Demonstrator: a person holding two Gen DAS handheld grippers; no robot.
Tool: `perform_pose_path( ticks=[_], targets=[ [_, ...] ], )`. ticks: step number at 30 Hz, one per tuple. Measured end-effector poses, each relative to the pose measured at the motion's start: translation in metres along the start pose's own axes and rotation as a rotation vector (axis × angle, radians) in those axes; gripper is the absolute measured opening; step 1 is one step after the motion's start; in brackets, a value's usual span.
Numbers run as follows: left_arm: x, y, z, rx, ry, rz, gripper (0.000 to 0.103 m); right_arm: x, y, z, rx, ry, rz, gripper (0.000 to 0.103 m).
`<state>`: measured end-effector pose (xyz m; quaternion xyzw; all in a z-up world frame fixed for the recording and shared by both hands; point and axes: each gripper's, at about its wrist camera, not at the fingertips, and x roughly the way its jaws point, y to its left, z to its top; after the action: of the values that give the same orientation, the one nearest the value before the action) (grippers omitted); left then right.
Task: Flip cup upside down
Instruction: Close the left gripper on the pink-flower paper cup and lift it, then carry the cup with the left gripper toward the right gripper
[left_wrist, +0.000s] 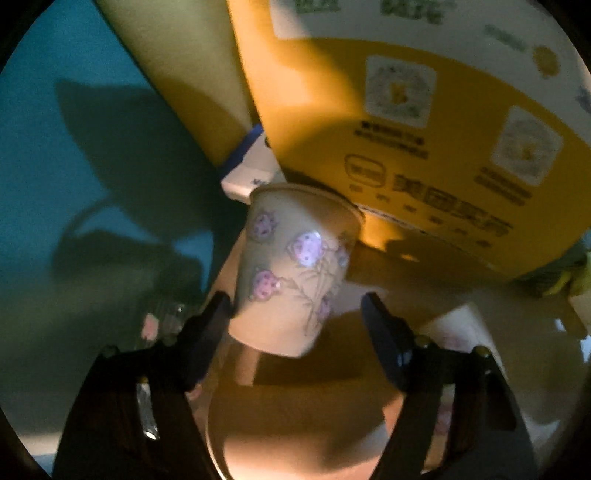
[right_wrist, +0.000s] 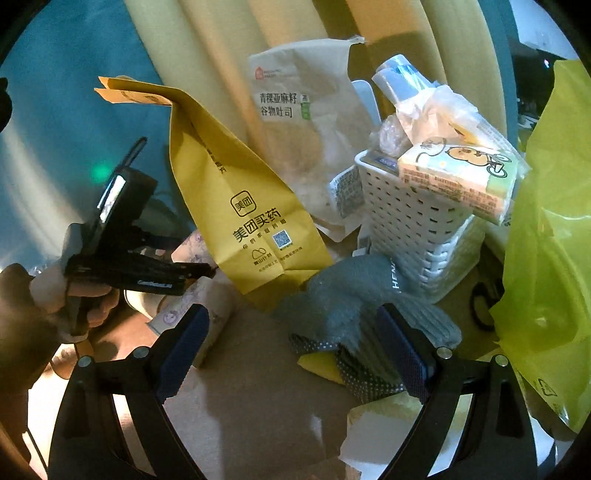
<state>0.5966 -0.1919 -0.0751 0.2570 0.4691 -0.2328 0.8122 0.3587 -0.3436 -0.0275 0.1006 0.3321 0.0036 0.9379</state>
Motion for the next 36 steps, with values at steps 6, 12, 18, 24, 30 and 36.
perform_pose_path(
  ticks=[6,12,18,24,30,36],
  targets=[
    [0.000,0.002,0.003,0.001,-0.004,0.025,0.061,0.006,0.004,-0.003,-0.003,0.001,0.011,0.094],
    [-0.002,-0.007,0.006,0.028,0.005,0.035,0.061,-0.006,0.002,-0.005,0.013,-0.009,0.041,0.094],
    [-0.001,-0.004,0.008,0.015,0.001,0.049,0.061,-0.027,0.000,-0.007,0.014,-0.026,0.044,0.094],
    [-0.043,-0.009,0.003,-0.016,-0.060,0.043,0.058,-0.052,0.001,-0.003,0.004,-0.065,0.048,0.094],
    [-0.112,-0.029,-0.023,-0.022,-0.121,0.020,0.057,-0.080,0.008,-0.012,-0.016,-0.066,0.086,0.094],
    [-0.149,-0.055,-0.045,0.002,-0.131,0.007,0.057,-0.113,0.016,-0.026,-0.051,-0.084,0.104,0.094]
  ],
)
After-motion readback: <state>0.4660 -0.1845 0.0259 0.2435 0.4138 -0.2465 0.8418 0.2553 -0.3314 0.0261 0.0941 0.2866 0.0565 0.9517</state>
